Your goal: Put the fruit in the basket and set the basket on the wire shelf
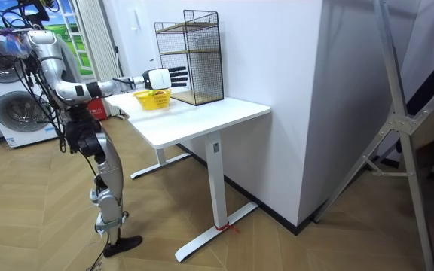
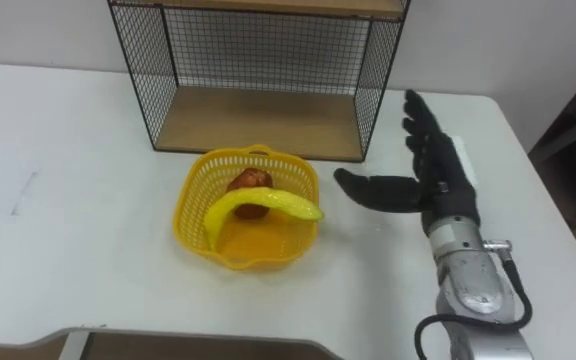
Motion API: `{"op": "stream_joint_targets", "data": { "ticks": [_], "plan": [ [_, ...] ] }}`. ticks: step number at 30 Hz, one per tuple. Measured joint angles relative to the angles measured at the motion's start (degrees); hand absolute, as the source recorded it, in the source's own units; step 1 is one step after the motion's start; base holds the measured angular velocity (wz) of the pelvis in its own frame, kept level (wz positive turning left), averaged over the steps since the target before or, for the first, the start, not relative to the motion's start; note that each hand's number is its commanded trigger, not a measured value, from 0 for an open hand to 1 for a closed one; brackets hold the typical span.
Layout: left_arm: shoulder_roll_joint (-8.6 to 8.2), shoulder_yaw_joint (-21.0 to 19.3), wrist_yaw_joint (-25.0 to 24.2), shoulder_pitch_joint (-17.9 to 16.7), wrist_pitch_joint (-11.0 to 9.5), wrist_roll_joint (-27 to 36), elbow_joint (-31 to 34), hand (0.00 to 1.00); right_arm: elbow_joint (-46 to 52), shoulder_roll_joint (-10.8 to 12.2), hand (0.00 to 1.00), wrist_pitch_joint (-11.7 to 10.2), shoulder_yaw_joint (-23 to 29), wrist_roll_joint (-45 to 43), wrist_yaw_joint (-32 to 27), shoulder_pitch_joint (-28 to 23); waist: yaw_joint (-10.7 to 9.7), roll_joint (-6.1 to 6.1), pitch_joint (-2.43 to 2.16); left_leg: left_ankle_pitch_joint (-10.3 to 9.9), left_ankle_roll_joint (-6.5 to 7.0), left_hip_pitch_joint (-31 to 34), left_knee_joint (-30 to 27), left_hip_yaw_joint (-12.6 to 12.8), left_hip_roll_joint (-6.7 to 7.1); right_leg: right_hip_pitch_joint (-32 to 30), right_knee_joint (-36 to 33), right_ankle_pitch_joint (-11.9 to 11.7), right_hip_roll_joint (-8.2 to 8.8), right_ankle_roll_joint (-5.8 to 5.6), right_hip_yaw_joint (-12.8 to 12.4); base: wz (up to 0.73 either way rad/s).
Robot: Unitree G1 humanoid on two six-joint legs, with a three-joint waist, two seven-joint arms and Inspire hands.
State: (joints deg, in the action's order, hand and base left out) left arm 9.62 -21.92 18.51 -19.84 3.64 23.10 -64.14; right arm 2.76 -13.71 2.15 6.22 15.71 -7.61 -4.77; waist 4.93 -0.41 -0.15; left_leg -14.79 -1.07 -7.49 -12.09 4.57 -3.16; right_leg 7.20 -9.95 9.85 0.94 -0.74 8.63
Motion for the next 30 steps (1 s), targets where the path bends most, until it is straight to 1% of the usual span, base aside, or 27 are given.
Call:
{"op": "stream_joint_targets", "data": {
  "ticks": [1,4,5,7,8,9,10,12,13,14,15,16,17,18,19,21,22,24,25,27,29,30],
  "plan": [
    [0.10,-1.12,1.30,-0.10,-0.02,1.86,0.35,0.00,0.00,-0.23,0.00,0.00,0.28,0.61,-1.05,-0.07,0.07,0.07,-0.01,0.00,0.00,-0.09,0.10,-0.03,0.00,0.12,0.07,0.00,0.00,0.00,0.04,0.00],
    [0.58,-8.29,9.60,-0.55,-0.13,9.31,5.61,0.00,-0.07,-0.76,0.00,0.05,1.99,1.03,-4.66,-1.72,0.32,0.53,-0.26,0.05,-0.03,-0.12,0.29,-0.24,0.00,0.21,0.16,0.00,-0.02,0.00,0.21,0.03],
    [0.58,-9.43,11.25,-0.72,-0.35,10.15,7.02,0.00,-0.09,-0.77,0.00,0.05,2.18,0.90,-5.33,-2.07,0.36,0.70,-0.34,0.04,-0.03,-0.12,0.31,-0.24,0.00,0.18,0.16,0.00,-0.01,0.00,0.19,0.00],
    [0.76,-11.68,17.50,-1.08,-1.85,11.24,11.53,0.00,-0.16,-0.78,0.00,0.05,2.51,0.00,-7.47,-3.68,0.36,1.54,-0.54,0.04,-0.02,-0.12,0.44,-0.25,0.03,0.07,0.15,0.00,0.03,0.00,0.08,0.00],
    [0.90,-12.02,18.94,-1.09,-2.25,11.29,12.42,0.00,-0.13,-0.77,0.00,0.06,2.53,-0.09,-7.90,-4.24,0.39,1.76,-0.61,0.05,-0.02,-0.13,0.48,-0.28,0.03,0.07,0.15,0.00,0.04,0.00,0.10,0.00],
    [0.93,-13.74,21.67,-1.13,-2.84,11.55,15.13,0.00,-0.04,-0.78,0.00,0.10,2.78,-0.22,-8.50,-5.64,0.82,2.20,-0.73,0.05,-0.02,-0.17,0.53,-0.38,0.02,0.13,0.12,0.00,0.04,0.00,0.22,0.00],
    [0.96,-14.37,23.01,-1.11,-2.97,11.56,16.66,0.00,0.03,-0.78,0.00,0.18,3.05,-0.22,-8.93,-6.32,1.13,2.37,-0.80,0.05,-0.02,-0.23,0.57,-0.35,0.01,0.13,0.12,0.00,0.04,0.00,0.22,0.00],
    [1.04,-16.72,28.58,-1.06,-4.26,10.77,23.97,0.00,0.04,-0.79,0.00,0.40,4.26,-0.28,-10.78,-8.98,2.40,2.83,-0.99,0.05,-0.02,-0.21,0.60,-0.34,0.01,-0.01,0.08,0.00,0.04,0.00,0.17,0.00],
    [1.06,-16.95,30.08,-1.14,-4.48,10.29,25.84,0.00,0.04,-0.78,0.00,0.40,4.35,-0.28,-11.21,-9.44,2.62,2.92,-1.01,0.05,-0.02,-0.17,0.60,-0.32,0.01,-0.10,0.06,0.00,0.05,0.00,0.14,-0.03],
    [1.05,-17.19,33.04,-1.49,-4.64,9.43,29.99,0.00,0.04,-0.78,0.00,0.46,4.46,-0.35,-11.85,-10.11,3.17,3.24,-0.96,0.06,0.00,-0.07,0.60,-0.28,0.03,-0.30,-0.07,0.00,0.07,-0.01,0.04,0.00],
    [1.02,-17.23,35.36,-1.95,-4.82,8.05,33.86,0.00,0.04,-0.77,0.00,0.46,4.44,-0.77,-12.30,-10.51,3.27,3.42,-0.94,0.10,0.02,-0.09,0.61,-0.30,0.08,-0.31,-0.04,0.02,0.13,-0.02,0.05,0.00],
    [0.98,-17.22,36.54,-2.06,-5.02,7.00,35.88,0.00,0.03,-0.75,0.00,0.46,4.37,-0.90,-12.38,-10.60,3.31,3.34,-0.87,0.10,0.03,-0.08,0.61,-0.35,0.11,-0.28,-0.03,0.04,0.15,-0.05,0.07,0.00],
    [1.02,-17.24,38.74,-1.95,-5.91,4.40,39.36,0.00,0.04,-0.75,0.00,0.44,4.29,-1.22,-12.53,-10.85,3.27,3.59,-0.91,0.11,0.03,-0.09,0.56,-0.48,0.17,-0.26,0.03,0.06,0.17,-0.07,0.05,0.05],
    [1.06,-17.26,40.54,-1.83,-6.89,2.34,42.45,0.00,0.04,-0.75,0.00,0.44,4.26,-2.27,-12.98,-11.13,3.42,3.64,-0.84,0.12,0.06,0.04,0.46,-0.66,0.30,-0.35,0.01,0.17,0.29,-0.12,0.13,0.07],
    [1.05,-17.26,41.43,-1.76,-7.17,1.29,44.04,0.00,0.08,-0.75,0.00,0.43,4.27,-2.59,-13.23,-11.16,3.46,3.56,-0.77,0.16,0.12,0.16,0.41,-0.81,0.41,-0.56,-0.02,0.28,0.41,-0.18,0.20,0.11],
    [1.09,-17.29,44.04,-1.09,-8.07,-4.46,51.03,0.00,0.19,-0.77,0.00,0.37,4.65,-4.08,-13.86,-11.25,3.25,3.73,-0.89,0.36,0.45,0.80,0.38,-1.69,0.95,-0.95,-0.19,0.51,0.90,-0.44,0.89,0.17],
    [1.16,-17.29,44.52,-0.96,-8.40,-5.94,52.75,0.00,0.19,-0.78,0.00,0.34,4.75,-4.66,-13.95,-11.30,3.26,3.73,-0.89,0.39,0.50,0.83,0.40,-1.71,1.04,-1.01,-0.20,0.52,0.96,-0.45,0.89,0.10],
    [1.91,-17.38,46.07,-0.95,-9.27,-10.31,58.90,0.00,0.19,-0.77,0.00,0.26,4.72,-4.81,-14.09,-11.29,3.60,3.74,-0.88,0.43,0.57,0.80,0.29,-1.70,1.13,-1.01,-0.47,0.52,1.06,-0.49,0.90,0.00],
    [2.14,-17.38,46.31,-0.86,-9.32,-10.75,60.28,0.00,0.18,-0.77,0.00,0.20,4.68,-4.80,-14.09,-11.29,3.61,3.77,-0.86,0.43,0.58,0.85,0.26,-1.73,1.12,-1.01,-0.67,0.52,1.06,-0.49,0.89,0.00],
    [2.33,-17.35,46.26,-0.19,-9.52,-12.65,65.73,0.00,0.18,-0.77,0.00,-0.31,4.67,-4.74,-13.71,-11.34,3.38,4.10,-0.61,0.43,0.58,0.83,0.23,-1.74,1.10,-1.03,-0.74,0.52,1.06,-0.49,0.85,0.00],
    [2.33,-16.85,46.11,0.40,-10.16,-12.77,68.25,0.00,0.18,-0.75,0.00,-1.02,4.54,-4.64,-13.25,-11.34,3.20,4.41,-0.49,0.43,0.58,0.78,0.31,-1.64,1.10,-1.05,-0.75,0.52,1.07,-0.49,0.84,0.00],
    [2.33,-15.95,45.90,0.84,-10.23,-12.77,69.68,0.00,0.14,-0.74,0.00,-1.38,4.52,-4.62,-12.82,-11.34,3.12,4.63,-0.33,0.43,0.58,0.78,0.29,-1.64,1.09,-1.12,-0.80,0.53,1.06,-0.50,0.83,0.00]
  ]
}}
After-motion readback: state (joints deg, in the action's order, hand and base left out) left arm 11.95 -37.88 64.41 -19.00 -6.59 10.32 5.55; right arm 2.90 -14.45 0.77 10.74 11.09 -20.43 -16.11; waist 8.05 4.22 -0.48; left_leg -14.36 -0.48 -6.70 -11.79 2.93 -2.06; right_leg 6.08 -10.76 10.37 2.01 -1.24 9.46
